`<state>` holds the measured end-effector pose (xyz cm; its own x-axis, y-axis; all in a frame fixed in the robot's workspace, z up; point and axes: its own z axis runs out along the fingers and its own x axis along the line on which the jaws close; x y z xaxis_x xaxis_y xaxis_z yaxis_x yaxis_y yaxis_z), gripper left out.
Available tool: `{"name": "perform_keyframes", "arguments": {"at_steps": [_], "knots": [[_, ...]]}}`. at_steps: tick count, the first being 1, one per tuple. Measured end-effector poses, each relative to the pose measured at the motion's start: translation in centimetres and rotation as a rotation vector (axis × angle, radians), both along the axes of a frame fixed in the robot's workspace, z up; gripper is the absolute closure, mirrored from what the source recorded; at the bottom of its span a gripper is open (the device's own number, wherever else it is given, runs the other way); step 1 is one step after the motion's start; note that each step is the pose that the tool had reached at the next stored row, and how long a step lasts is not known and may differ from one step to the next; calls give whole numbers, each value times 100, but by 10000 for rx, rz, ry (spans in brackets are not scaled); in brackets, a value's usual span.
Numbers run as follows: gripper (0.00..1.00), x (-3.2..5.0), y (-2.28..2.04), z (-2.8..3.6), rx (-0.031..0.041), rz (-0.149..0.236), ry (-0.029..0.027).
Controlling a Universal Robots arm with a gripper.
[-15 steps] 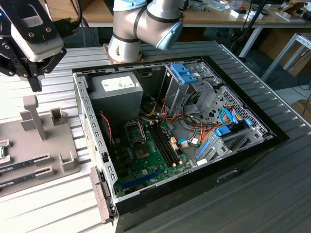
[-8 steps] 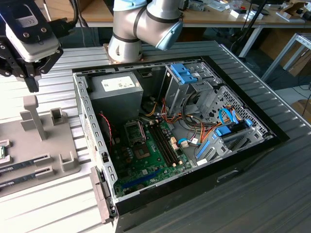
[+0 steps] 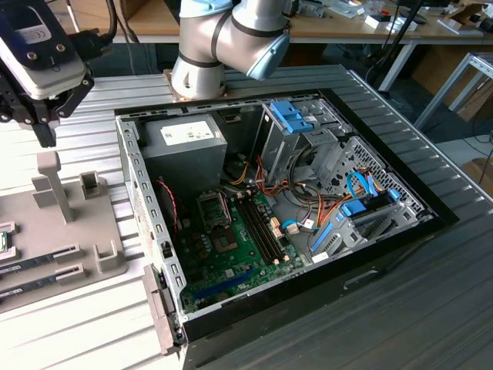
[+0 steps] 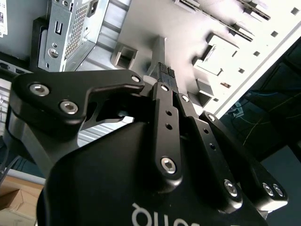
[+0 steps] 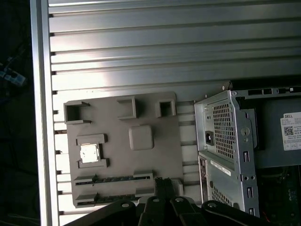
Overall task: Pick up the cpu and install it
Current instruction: 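Reach for the cpu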
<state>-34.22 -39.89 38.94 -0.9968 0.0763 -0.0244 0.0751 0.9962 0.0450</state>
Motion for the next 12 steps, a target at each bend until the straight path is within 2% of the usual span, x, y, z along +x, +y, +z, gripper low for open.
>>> {"name": "perform_keyframes", "arguments": {"at_steps": [12], "knots": [[89,-108,0,-1,0,0,0]]}}
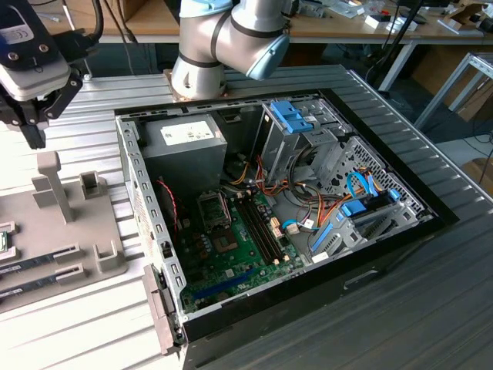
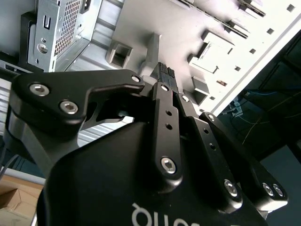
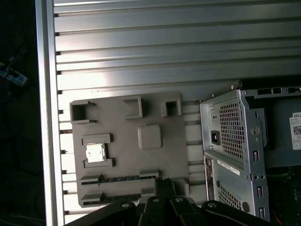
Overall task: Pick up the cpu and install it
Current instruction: 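Reach for the cpu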
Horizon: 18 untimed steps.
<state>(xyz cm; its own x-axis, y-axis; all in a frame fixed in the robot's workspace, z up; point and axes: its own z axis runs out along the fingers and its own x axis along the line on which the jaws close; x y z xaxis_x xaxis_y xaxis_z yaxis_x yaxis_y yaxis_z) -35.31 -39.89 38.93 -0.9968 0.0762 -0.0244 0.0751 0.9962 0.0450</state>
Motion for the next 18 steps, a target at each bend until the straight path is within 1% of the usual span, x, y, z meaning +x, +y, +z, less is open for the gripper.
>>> {"name": "perform_keyframes", "arguments": {"at_steps": [10,18], "knots": [[89,-80,0,-1,0,0,-1],[89,-127,0,-1,0,0,0]]}}
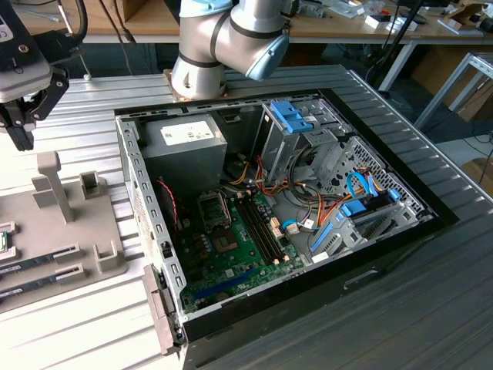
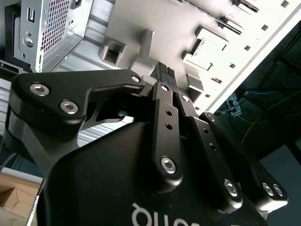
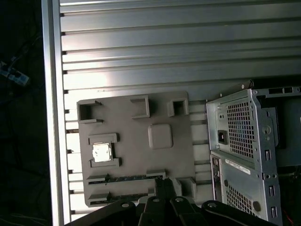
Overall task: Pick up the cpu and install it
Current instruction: 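Reach for the cpu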
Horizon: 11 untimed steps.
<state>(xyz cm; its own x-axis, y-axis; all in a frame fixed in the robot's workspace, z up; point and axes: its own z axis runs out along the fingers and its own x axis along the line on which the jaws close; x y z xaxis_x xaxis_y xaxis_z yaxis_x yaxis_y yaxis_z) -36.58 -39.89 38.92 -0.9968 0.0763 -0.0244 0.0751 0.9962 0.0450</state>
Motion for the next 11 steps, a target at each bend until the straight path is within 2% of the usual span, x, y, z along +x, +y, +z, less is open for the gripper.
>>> {"name": "perform_keyframes", "arguments": {"at_steps": [11], "knots": [[89,-95,0,-1,1,0,-1]]}}
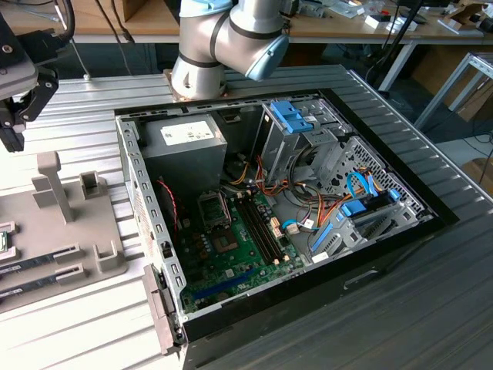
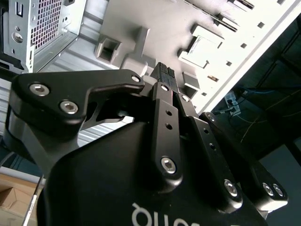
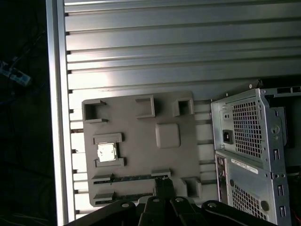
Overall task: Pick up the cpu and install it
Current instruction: 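Reach for the cpu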
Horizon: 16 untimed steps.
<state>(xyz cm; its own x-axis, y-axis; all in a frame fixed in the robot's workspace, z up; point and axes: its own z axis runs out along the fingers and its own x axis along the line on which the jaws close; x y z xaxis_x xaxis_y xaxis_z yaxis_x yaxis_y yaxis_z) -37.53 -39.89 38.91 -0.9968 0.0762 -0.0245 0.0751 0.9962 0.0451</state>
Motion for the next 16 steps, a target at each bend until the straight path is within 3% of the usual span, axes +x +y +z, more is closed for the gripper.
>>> {"name": "perform_keyframes", "arguments": {"at_steps": [16], "knots": [[89,-146,0,0,0,0,1]]}}
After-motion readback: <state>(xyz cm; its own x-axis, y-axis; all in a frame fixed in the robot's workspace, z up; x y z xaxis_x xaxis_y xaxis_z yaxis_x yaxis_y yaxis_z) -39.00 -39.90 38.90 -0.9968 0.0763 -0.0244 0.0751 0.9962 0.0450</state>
